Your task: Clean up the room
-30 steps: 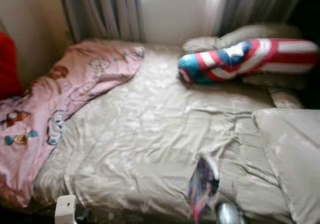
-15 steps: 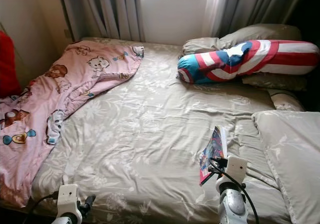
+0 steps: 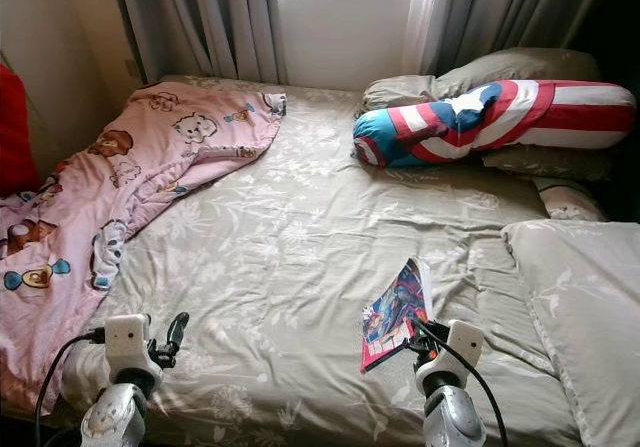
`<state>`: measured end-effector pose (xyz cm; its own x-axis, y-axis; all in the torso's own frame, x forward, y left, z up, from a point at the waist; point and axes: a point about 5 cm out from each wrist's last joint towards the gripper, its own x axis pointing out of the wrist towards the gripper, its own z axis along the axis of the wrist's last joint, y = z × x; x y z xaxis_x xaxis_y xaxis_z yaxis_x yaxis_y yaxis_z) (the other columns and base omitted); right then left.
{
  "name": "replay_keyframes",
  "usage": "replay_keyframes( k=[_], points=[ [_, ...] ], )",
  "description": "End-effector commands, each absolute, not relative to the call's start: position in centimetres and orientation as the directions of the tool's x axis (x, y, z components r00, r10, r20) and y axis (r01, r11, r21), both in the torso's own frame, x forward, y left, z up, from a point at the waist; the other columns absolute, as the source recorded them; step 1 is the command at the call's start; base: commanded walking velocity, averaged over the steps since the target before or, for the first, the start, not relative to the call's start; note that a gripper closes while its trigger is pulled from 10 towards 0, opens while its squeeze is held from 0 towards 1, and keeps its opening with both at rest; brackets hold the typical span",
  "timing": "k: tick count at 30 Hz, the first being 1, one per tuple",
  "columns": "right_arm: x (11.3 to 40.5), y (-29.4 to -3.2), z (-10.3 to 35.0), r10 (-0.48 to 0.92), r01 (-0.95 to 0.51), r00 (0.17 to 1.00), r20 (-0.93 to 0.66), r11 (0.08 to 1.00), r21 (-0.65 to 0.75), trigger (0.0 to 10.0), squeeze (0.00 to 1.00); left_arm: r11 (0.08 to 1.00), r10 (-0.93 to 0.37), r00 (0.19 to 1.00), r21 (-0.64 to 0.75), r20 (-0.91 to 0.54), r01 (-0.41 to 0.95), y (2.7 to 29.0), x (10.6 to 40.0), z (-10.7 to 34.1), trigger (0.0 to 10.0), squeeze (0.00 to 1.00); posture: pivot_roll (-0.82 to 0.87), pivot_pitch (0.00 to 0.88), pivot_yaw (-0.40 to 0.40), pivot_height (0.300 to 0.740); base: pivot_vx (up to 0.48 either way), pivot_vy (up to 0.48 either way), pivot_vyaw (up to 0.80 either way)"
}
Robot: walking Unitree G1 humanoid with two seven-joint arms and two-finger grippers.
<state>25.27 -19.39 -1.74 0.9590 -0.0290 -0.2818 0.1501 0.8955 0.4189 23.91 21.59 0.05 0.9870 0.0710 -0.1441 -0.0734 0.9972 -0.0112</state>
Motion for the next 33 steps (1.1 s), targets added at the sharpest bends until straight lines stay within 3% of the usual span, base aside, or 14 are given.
replay_keyframes(
  k=[1,16,33],
  points=[
    [26.1,-20.0,-0.6,-0.049,0.140,0.976,-0.212,0.886,0.442,10.0,0.00,0.998,0.061,0.992,-0.019,-0.112,-0.063,21.5,24.1,0.6,10.0,0.00,0.07,0.000,-0.066,0.740,0.000,0.000,0.00],
    [25.8,-21.4,-0.2,-0.142,0.216,0.968,-0.206,0.890,0.402,10.0,0.00,0.998,0.007,0.997,-0.057,-0.080,-0.012,19.8,25.3,1.9,10.0,0.00,0.06,0.000,-0.060,0.740,0.000,0.000,0.00],
    [26.3,-21.6,0.1,-0.162,0.232,0.962,-0.220,0.910,0.344,10.0,0.00,0.999,0.003,0.996,-0.053,-0.093,-0.008,20.0,25.3,1.9,10.0,0.00,0.06,0.000,-0.058,0.740,0.000,0.000,0.00]
  ],
)
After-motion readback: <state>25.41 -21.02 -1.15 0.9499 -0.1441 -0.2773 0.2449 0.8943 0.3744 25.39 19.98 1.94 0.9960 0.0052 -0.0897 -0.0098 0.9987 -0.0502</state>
